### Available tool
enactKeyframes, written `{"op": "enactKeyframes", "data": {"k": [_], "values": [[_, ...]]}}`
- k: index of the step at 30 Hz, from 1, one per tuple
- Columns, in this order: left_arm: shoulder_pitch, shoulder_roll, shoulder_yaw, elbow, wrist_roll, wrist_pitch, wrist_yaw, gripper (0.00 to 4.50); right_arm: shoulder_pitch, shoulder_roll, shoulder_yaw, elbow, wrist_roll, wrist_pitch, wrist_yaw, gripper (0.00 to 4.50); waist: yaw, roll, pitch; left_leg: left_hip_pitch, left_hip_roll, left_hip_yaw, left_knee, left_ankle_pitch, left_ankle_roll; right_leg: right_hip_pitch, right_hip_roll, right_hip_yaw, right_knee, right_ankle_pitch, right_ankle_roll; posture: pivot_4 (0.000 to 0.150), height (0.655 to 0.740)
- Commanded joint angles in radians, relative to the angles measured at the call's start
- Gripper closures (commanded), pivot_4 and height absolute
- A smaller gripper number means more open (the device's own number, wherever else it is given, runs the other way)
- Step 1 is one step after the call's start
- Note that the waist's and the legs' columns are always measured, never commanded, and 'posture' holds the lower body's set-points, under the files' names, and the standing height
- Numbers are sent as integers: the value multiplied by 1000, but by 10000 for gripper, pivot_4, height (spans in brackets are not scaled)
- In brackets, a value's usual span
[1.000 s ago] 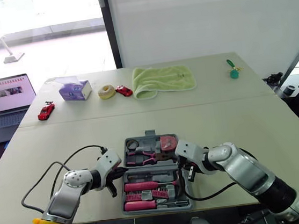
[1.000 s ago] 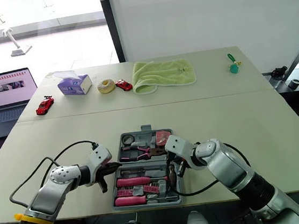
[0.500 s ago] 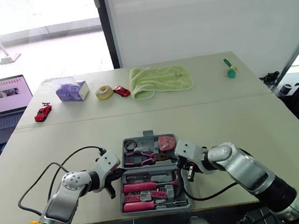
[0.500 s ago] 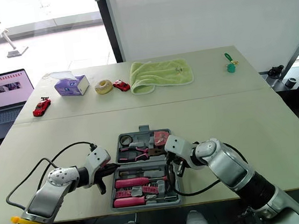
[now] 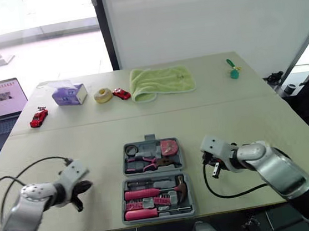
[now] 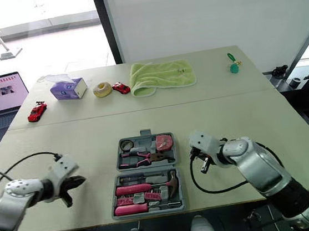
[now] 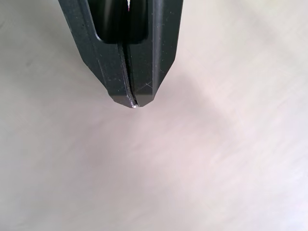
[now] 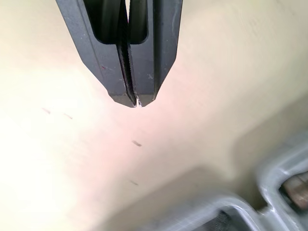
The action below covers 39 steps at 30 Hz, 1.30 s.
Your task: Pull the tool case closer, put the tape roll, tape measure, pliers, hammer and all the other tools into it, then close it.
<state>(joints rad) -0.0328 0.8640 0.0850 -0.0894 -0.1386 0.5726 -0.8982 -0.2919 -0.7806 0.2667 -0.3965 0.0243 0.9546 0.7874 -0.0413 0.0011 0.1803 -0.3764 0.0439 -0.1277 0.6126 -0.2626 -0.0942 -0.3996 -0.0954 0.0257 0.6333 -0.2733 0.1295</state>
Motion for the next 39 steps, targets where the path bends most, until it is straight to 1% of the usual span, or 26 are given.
{"op": "enactKeyframes", "data": {"k": [1,2,3,6,7,9,12,16,22,23,25,27,28,30,32,35,39], "values": [[33,-84,124,-79,-188,-247,-141,45000,1,20,-120,-72,69,-3,-6,44290,5,0,0,-1,0,0,0,0,0,0,0,0,-1,0,0,1500,7400],[57,-112,122,-75,-212,-341,-192,45000,0,41,-140,-72,83,4,-19,44290,5,0,0,-1,0,1,1,0,-1,1,-1,0,-2,0,0,1500,7400],[77,-118,102,-69,-207,-379,-219,45000,0,58,-151,-70,94,19,-30,44290,6,-1,0,-1,0,2,1,1,-1,1,-1,0,-3,0,0,1500,7400],[112,-151,46,-72,-243,-391,-282,45000,0,88,-153,-69,109,27,-54,44290,2,-1,0,-1,0,2,1,1,-2,1,-1,0,-2,0,0,1500,7400],[114,-180,13,-71,-270,-393,-310,45000,-3,112,-156,-68,120,37,-69,44290,2,-1,1,-1,0,2,0,1,-2,0,-1,0,-2,0,0,1500,7400],[114,-223,-52,-63,-283,-418,-356,45000,-10,138,-149,-73,135,58,-88,44290,3,-1,1,-1,0,2,1,1,-2,0,-1,0,-1,0,0,1500,7400],[88,-262,-118,4,-250,-489,-398,45000,-26,175,-155,-71,159,91,-113,44290,4,-1,1,-1,0,2,2,1,-2,1,-1,0,-2,0,-1,1500,7400],[51,-301,-187,132,-198,-610,-435,45000,-44,184,-150,-45,161,104,-146,44290,5,-1,1,-1,0,2,1,1,-2,1,-1,0,-2,0,-1,1500,7400],[-5,-343,-262,396,-73,-838,-436,45000,-85,215,-163,-11,193,131,-173,44290,2,-1,0,0,0,2,1,1,-1,1,-1,0,-2,1,0,1500,7400],[-22,-357,-270,456,-56,-876,-430,45000,-92,230,-182,-4,204,143,-183,41978,3,1,0,1,0,2,1,1,-1,2,-1,0,-1,1,0,1500,7400],[-49,-382,-278,557,-29,-944,-404,45000,-100,244,-207,2,225,151,-188,35940,9,3,-2,2,0,2,1,1,-1,3,-1,0,-2,1,0,1500,7400],[-62,-391,-289,636,-15,-996,-409,45000,-122,268,-233,17,253,168,-191,26405,18,4,-3,2,0,2,2,1,-1,5,-1,0,-2,1,0,1500,7400],[-65,-393,-289,662,-18,-1006,-410,45000,-135,272,-236,26,266,177,-188,20761,21,6,-4,3,0,2,2,1,-1,5,-1,0,-2,1,0,1500,7400],[-69,-396,-290,689,-26,-1019,-412,45000,-148,271,-237,38,281,185,-185,10542,22,10,-8,3,0,2,2,1,-1,5,-1,0,-3,1,0,1500,7400],[-70,-377,-308,697,-7,-1040,-425,45000,-166,278,-246,71,300,217,-189,503,23,13,-11,4,0,2,1,1,-1,6,-1,0,-2,1,1,1500,7400],[-65,-348,-331,674,6,-1043,-442,45000,-233,355,-296,212,344,331,-222,145,16,15,-15,5,0,2,0,1,-1,6,0,0,-1,1,1,1500,7400],[-53,-337,-344,581,-16,-983,-428,45000,-275,386,-306,311,362,347,-226,145,2,18,-17,5,0,1,-1,1,-1,5,0,0,-1,1,2,1500,7400]]}}
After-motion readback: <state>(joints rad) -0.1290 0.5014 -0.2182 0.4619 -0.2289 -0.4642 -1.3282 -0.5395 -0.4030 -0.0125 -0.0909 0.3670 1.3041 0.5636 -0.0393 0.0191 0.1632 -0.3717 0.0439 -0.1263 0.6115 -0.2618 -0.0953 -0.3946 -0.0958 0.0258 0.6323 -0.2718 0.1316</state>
